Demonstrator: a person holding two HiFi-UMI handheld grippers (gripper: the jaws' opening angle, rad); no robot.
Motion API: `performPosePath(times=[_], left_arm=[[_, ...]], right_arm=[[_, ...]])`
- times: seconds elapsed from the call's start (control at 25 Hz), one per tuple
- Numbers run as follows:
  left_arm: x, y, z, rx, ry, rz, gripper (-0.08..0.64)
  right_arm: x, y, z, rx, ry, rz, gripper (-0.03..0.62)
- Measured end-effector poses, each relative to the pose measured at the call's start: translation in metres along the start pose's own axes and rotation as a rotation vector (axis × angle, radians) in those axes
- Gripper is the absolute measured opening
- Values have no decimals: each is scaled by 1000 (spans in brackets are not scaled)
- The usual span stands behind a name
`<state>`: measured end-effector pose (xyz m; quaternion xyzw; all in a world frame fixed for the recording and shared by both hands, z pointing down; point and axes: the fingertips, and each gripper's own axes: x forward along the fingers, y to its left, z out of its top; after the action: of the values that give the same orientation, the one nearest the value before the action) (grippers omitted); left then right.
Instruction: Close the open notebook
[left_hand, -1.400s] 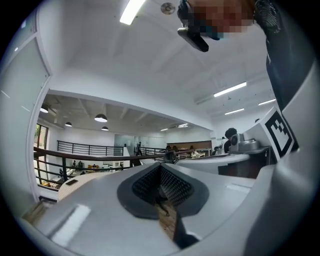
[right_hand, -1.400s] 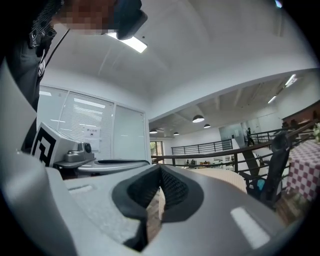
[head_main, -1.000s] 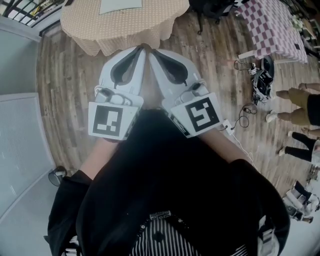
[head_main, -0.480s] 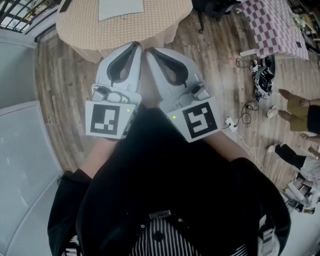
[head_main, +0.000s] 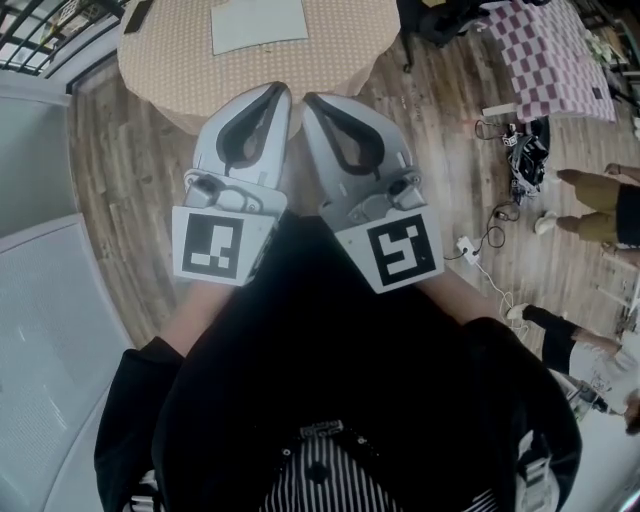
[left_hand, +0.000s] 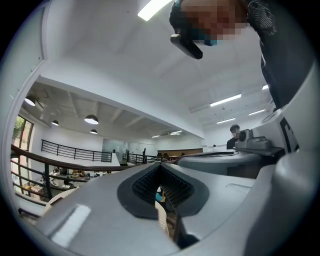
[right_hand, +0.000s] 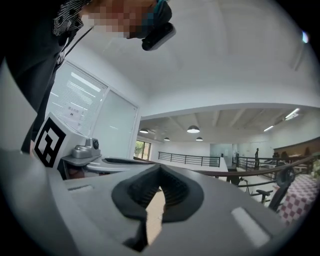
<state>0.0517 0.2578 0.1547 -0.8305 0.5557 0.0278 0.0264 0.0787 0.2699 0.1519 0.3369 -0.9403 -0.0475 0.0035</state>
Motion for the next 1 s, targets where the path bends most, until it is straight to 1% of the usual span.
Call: performPosePath(times=[0.16,0.24,0.44,0.68,0.84,1.0], left_arm=[[-6,36,-2,-4,-6,-14,2],[-11,53,-5,-10,-11,-16,1],[-24,92,-12,-16,-14,-8,0],[-41,132,-15,-43,-12,37,2],[-42,149,-17,-103,-8,24,2],[-39,167,-13,-85,-39,44,2]], right_arm=[[39,12,-7,61,11,-1,2],[56,22,-11,72,17,2,2],[92,46,-14,57,25,28,2],[124,69,-13,51,29,62,0],[139,78,-14,40,34,95,2],[153,81,-19,44,46,116,2]])
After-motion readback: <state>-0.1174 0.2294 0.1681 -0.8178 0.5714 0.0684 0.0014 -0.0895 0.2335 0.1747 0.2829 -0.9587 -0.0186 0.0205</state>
